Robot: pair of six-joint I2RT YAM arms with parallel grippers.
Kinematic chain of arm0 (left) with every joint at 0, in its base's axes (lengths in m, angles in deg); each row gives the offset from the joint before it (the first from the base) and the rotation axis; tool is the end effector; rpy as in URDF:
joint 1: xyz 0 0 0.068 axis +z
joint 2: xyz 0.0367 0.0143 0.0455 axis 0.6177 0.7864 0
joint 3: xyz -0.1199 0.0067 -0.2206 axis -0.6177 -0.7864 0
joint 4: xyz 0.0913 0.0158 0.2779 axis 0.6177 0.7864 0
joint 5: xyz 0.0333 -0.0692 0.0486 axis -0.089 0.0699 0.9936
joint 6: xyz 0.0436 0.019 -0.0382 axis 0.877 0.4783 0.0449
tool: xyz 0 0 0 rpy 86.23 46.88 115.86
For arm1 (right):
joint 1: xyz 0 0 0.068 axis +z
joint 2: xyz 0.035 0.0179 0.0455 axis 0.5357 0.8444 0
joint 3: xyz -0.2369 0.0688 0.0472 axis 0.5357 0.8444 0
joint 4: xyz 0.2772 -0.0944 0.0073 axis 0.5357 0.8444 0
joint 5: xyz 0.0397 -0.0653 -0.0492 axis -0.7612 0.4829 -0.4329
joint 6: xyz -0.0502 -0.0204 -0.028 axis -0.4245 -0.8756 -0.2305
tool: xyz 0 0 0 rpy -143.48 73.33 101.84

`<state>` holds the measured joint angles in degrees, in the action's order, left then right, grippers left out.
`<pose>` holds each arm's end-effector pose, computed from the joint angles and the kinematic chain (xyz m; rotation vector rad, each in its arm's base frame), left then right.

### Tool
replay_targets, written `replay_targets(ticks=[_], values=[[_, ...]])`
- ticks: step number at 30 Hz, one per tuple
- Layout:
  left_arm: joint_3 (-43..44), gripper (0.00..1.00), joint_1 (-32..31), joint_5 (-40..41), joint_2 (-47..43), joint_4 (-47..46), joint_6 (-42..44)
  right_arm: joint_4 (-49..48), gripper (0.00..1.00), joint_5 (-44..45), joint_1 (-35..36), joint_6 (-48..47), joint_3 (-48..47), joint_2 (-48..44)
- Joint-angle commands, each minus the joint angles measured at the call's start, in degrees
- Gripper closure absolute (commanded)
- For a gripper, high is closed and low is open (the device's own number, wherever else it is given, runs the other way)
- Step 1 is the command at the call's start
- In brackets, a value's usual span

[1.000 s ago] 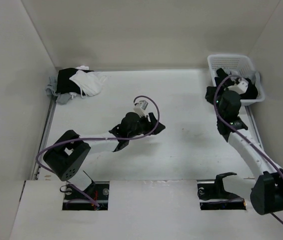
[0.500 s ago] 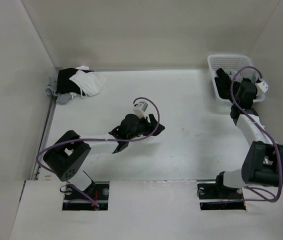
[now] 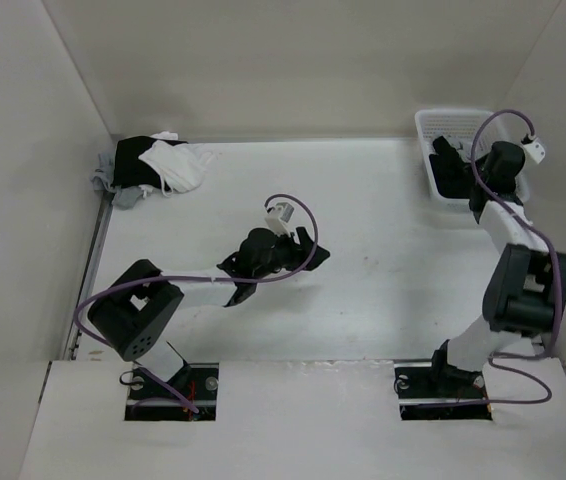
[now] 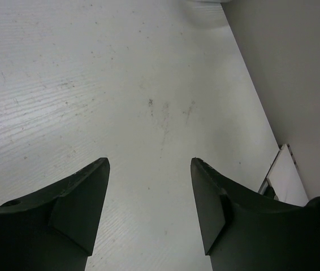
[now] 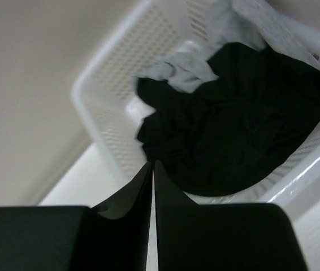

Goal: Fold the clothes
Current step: Grab the tank top from the pile

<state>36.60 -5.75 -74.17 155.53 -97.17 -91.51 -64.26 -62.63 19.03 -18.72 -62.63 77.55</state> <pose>0.2456 -0.2445 0.1349 0.1255 1.9995 -1.1419 0.3931 -0.1036 0.2580 0.8825 1.5996 0.0625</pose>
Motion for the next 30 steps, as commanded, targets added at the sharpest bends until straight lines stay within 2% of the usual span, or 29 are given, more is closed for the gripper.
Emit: replay_targets(ticks=[1, 4, 5, 9, 12, 14, 16, 19, 20, 21, 24, 30], values=[[-1.01, 0.42, 0.44, -0.45, 0.50, -4.65, -0.15, 4.98, 0.85, -1.65, -2.32, -1.45, -8.58, 11.70], [-0.74, 0.42, 0.53, -0.80, 1.56, -5.00, -0.32, 7.62, 0.57, -5.25, -3.03, -3.03, -16.58, 19.79], [-0.74, 0.42, 0.53, -0.89, 1.91, -5.18, -0.41, 8.15, 0.50, -6.48, -3.11, -3.38, -19.04, 22.08], [-0.39, 0.42, 0.44, -1.06, 2.88, -5.79, -0.50, 8.76, 0.38, -8.60, -3.29, -3.74, -26.17, 28.85], [0.05, 0.42, 0.35, -1.24, 3.67, -6.06, -0.59, 11.04, 0.37, -8.51, -3.38, -3.91, -30.65, 32.72], [0.40, 0.42, 0.53, -1.33, 4.20, -6.06, -0.67, 13.68, 0.42, -8.69, -3.12, -4.00, -34.17, 35.54], [0.57, 0.42, 0.70, -1.33, 4.46, -6.06, -0.68, 15.88, 0.51, -8.60, -3.12, -4.35, -37.42, 38.00], [0.57, 0.42, 0.88, -1.33, 4.64, -6.06, -0.68, 15.28, 0.90, -7.64, -3.12, -3.92, -37.71, 38.46], [0.57, 0.42, 0.88, -1.33, 4.73, -6.06, -0.59, 13.79, 0.96, -7.46, -2.94, -3.74, -36.66, 37.49], [0.66, 0.42, 0.88, -1.33, 4.90, -6.06, -0.59, 11.34, 0.99, -7.11, -2.77, -3.56, -34.82, 35.83], [0.66, 0.42, 1.05, -1.33, 4.99, -6.06, -0.59, 5.18, 1.00, -7.81, -2.50, -2.60, -30.15, 29.42], [0.31, 0.43, 1.49, -1.33, 4.46, -6.41, -0.67, 3.33, 1.00, -7.90, -2.24, -1.19, -26.29, 17.47]])
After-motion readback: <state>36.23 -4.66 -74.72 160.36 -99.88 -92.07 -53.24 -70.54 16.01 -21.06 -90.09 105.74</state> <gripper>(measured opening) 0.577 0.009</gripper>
